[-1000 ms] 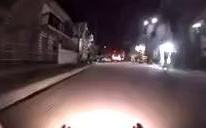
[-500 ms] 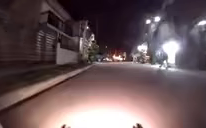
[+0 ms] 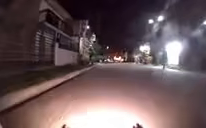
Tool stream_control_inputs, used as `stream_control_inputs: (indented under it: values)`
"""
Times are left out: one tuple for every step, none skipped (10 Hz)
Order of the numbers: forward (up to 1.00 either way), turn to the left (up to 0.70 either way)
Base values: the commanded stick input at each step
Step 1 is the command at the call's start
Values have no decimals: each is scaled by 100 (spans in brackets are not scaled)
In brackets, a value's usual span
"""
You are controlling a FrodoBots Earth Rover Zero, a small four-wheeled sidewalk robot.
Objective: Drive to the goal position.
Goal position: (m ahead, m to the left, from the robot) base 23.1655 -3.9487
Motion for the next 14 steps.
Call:
stream_control_inputs:
  values:
    - [85,-32]
    - [85,-23]
    - [85,0]
    - [85,0]
    - [85,0]
    - [85,0]
    - [85,-7]
    - [85,-31]
    - [85,-34]
    - [85,-34]
    - [85,-32]
    - [85,-1]
    - [85,0]
    - [85,0]
